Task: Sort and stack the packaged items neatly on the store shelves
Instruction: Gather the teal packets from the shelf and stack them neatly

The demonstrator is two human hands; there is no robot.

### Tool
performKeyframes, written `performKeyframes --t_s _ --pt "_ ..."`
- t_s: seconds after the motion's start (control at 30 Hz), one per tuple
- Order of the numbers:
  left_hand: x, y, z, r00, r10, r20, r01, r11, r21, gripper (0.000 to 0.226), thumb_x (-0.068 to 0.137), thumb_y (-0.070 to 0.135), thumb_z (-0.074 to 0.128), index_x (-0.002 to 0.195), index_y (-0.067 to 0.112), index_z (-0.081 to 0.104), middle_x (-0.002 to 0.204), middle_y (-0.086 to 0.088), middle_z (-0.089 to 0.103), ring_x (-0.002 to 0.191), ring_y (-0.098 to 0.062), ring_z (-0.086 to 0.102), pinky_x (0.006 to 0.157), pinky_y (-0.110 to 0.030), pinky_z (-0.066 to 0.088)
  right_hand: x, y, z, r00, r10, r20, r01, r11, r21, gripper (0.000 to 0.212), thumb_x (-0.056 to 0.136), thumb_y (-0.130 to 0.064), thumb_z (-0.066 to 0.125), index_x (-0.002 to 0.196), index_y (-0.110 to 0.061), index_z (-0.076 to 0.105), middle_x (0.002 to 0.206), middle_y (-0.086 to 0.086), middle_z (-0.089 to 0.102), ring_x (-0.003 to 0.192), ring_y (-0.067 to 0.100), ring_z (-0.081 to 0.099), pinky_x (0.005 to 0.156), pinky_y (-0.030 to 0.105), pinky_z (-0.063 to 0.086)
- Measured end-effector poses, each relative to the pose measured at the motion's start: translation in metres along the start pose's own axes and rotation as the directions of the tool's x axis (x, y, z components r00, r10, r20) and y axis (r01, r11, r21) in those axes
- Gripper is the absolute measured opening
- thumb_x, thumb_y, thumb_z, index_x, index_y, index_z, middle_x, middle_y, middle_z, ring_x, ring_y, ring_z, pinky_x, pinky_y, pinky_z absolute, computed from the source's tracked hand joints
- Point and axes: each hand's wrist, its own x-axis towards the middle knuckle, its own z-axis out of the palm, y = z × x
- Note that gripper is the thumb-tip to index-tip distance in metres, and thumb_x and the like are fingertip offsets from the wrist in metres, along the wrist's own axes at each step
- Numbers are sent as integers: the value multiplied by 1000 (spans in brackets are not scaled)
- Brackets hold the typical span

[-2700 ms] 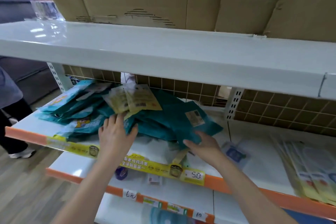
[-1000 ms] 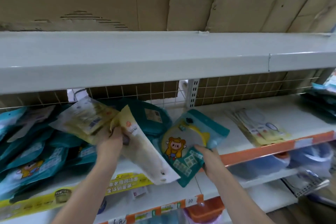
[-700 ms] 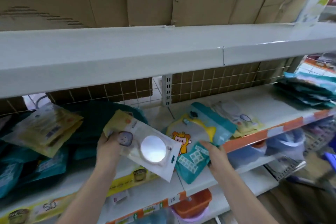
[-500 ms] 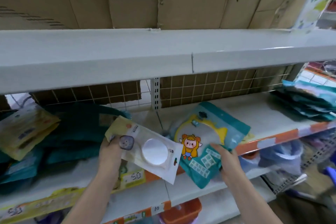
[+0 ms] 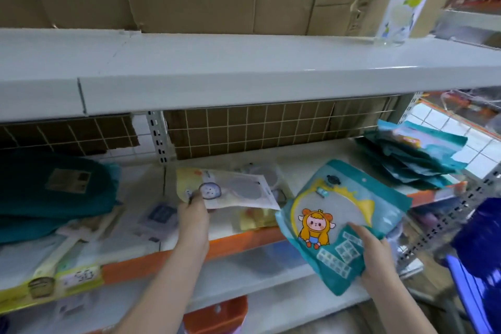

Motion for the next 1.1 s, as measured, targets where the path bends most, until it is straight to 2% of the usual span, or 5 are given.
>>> performKeyframes --t_s 0.13,0.3,0.47,0.7,1.1 --pt "1 -16 51 991 -102 89 105 994 -34 26 97 21 54 121 13 52 104 -6 61 86 -20 60 70 -26 51 15 -7 -24 1000 7 -14 -7 1000 1 20 85 -13 65 102 -10 55 84 10 61 70 27 58 63 33 47" --pt "57 -73 60 995 67 75 -92 906 412 55 72 50 60 118 18 56 115 -6 61 107 -32 61 90 -41 49 33 -17 -42 998 12 -56 -11 1000 22 7 88 -8 57 94 -9 55 77 10 59 65 26 56 61 30 44" --pt "43 -71 67 919 379 104 -258 382 887 78 70 37 69 139 17 39 155 -18 23 139 -38 26 107 -54 30 52 -32 -45 996 8 -92 -4 999 52 9 88 -7 56 96 -7 54 79 11 59 67 27 57 64 33 47" --pt "35 -57 101 714 231 661 -602 -281 748 86 71 87 30 147 48 16 161 6 3 147 -27 -3 113 -51 -4 86 -59 -28 993 -36 -108 46 995 86 12 86 -15 63 96 -11 58 79 9 61 69 27 58 73 40 49" --pt "23 -81 130 863 186 470 -406 -301 863 83 75 84 34 147 49 14 160 11 -1 148 -23 -5 114 -55 -1 205 -181 -71 966 -194 -174 221 963 156 17 92 -19 58 106 -12 52 87 5 62 72 19 63 70 37 56"
